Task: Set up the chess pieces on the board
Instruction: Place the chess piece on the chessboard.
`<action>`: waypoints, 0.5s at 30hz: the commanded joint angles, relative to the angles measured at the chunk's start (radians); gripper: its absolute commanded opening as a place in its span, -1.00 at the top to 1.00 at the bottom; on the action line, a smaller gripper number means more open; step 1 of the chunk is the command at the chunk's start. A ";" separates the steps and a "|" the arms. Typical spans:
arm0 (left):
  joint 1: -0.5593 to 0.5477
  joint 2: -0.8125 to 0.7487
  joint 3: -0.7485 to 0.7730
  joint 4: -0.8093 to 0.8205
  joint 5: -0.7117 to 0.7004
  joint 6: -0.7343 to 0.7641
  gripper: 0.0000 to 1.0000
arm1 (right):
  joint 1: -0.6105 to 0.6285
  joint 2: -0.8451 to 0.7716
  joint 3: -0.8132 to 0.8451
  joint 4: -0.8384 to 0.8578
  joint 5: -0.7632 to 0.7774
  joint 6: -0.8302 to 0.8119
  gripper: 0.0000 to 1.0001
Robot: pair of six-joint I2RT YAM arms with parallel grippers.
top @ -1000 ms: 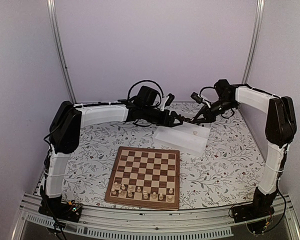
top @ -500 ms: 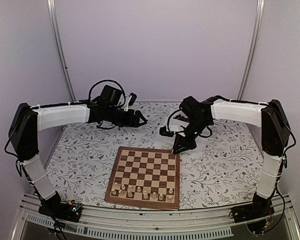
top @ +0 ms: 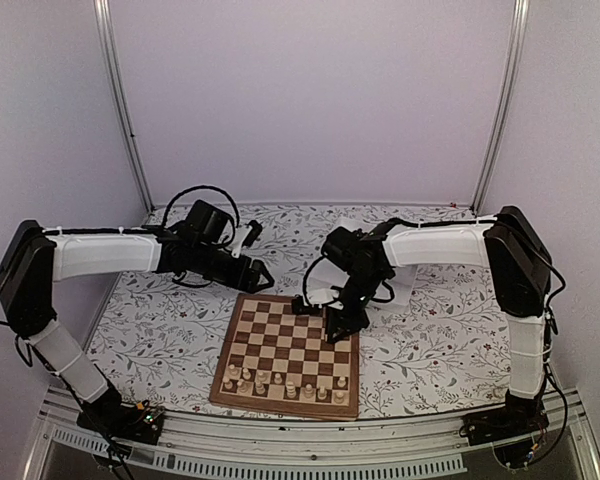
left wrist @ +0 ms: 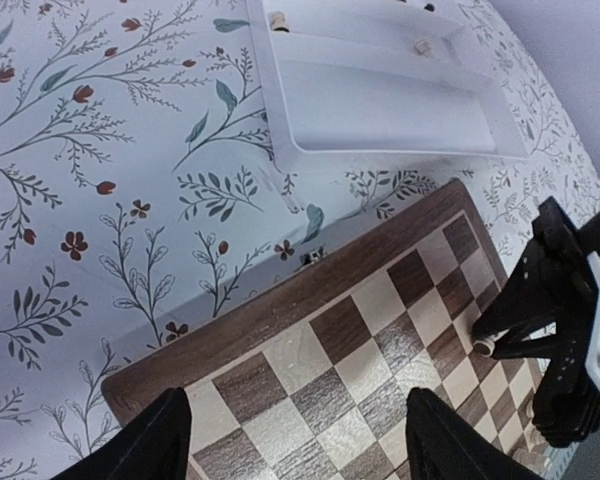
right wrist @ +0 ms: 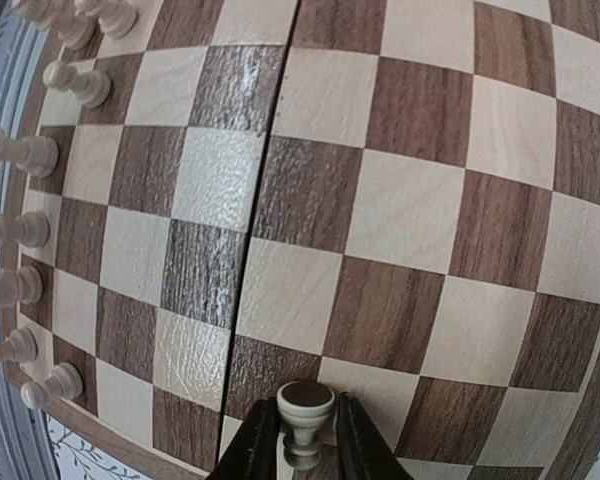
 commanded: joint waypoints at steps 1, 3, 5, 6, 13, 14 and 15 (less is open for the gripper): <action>-0.027 -0.093 -0.090 0.096 0.078 0.110 -0.50 | -0.003 -0.016 -0.036 0.031 0.007 0.009 0.45; -0.063 -0.106 -0.117 0.133 0.083 0.156 -0.49 | -0.009 -0.034 -0.049 0.031 -0.008 0.003 0.38; -0.110 -0.104 -0.128 0.164 0.066 0.204 -0.48 | -0.022 -0.056 -0.059 0.031 -0.029 0.000 0.30; -0.132 -0.096 -0.129 0.176 0.055 0.220 -0.48 | -0.030 -0.068 -0.064 0.032 -0.039 0.000 0.26; -0.198 -0.066 -0.198 0.383 0.055 0.230 -0.43 | -0.063 -0.103 -0.124 0.077 -0.078 -0.002 0.25; -0.199 -0.066 -0.210 0.408 0.060 0.227 -0.43 | -0.066 -0.101 -0.129 0.083 -0.083 -0.002 0.25; -0.201 -0.067 -0.224 0.431 0.069 0.228 -0.42 | -0.070 -0.100 -0.134 0.084 -0.091 -0.002 0.25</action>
